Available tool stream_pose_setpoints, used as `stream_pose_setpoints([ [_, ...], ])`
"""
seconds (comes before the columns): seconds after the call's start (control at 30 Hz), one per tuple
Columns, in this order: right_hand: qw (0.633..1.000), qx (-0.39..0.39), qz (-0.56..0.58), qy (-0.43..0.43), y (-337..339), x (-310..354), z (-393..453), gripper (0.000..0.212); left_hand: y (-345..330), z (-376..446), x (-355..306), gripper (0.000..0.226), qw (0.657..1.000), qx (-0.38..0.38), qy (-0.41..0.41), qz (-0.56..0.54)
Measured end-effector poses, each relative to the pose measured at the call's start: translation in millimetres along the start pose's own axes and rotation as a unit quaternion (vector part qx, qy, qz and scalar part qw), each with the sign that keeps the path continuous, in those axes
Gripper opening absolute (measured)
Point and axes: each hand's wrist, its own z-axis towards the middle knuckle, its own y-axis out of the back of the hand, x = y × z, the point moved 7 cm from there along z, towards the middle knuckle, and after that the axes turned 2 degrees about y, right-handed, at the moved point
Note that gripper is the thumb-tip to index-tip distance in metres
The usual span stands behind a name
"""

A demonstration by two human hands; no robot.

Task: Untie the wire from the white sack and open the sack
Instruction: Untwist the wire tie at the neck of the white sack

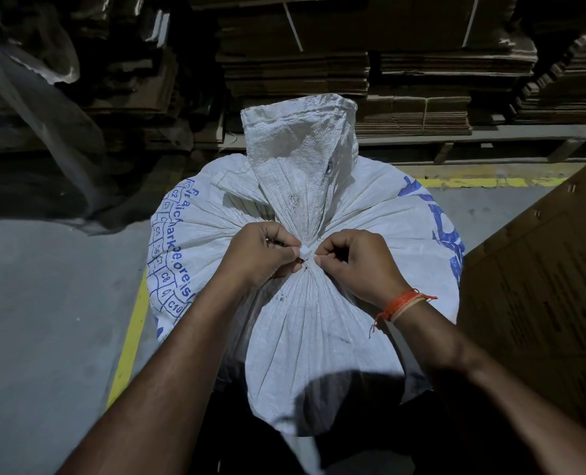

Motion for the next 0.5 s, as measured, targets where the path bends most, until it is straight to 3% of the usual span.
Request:
stream_pose_setpoints([
  [0.5, 0.998, 0.062, 0.005, -0.023, 14.8, -7.3, 0.9, 0.009, -0.1, 1.1, 0.9, 0.008, 1.000, 0.008, 0.003, -0.007],
])
